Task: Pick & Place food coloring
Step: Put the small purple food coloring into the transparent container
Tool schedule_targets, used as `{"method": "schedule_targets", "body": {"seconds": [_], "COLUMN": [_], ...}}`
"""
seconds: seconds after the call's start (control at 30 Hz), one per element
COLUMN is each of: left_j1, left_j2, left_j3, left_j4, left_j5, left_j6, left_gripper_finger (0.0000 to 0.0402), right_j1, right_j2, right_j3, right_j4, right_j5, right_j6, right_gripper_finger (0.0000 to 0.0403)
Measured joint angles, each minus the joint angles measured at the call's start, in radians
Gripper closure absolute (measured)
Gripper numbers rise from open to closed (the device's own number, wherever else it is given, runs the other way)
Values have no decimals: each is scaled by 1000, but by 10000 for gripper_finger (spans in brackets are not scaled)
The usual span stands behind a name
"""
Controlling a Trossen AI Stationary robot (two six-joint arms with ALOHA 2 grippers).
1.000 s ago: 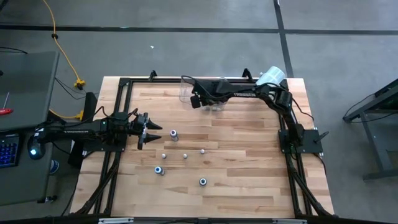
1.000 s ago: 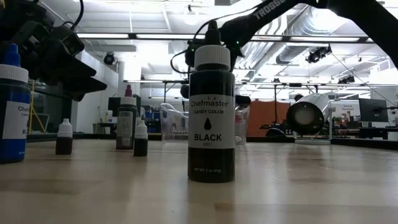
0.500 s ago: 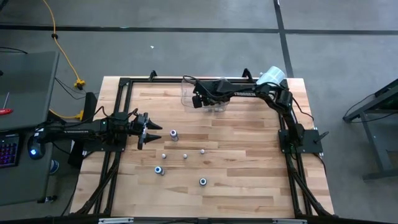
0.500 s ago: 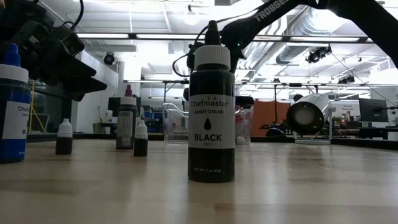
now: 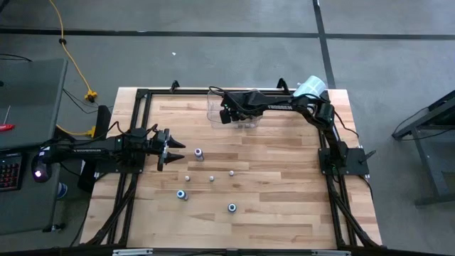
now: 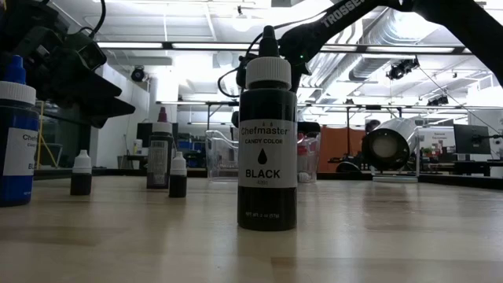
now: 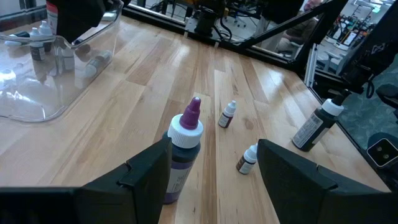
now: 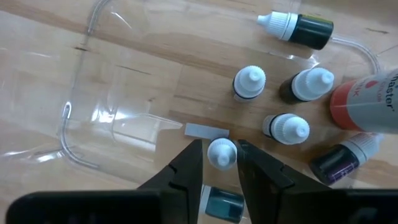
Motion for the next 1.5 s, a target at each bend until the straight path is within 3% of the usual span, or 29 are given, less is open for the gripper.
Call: {"method": "schedule_targets", "body": {"seconds": [0.23,0.53,0.9,1.2,1.5], "left_j1": [0,0,0,0,0], "left_j2": [0,0,0,0,0], "left_j3": [0,0,0,0,0], "left_j4": [0,0,0,0,0], "left_j5": [0,0,0,0,0], "left_j6": [0,0,0,0,0], "left_gripper_finger": [167,167,167,167,167], "right_j1": [0,0,58,206,349], "right_j2": [-5,-7,-8,-8,-9], "right_j3": [4,108,356,576,619], "right_j4": [6,-26,-229,-408,-562], "right_j5": [6,12,6,3,-213], "right_j6": [-39,-148,-408,-580,-464], "right_gripper_finger": [311,311,311,313,313]}}
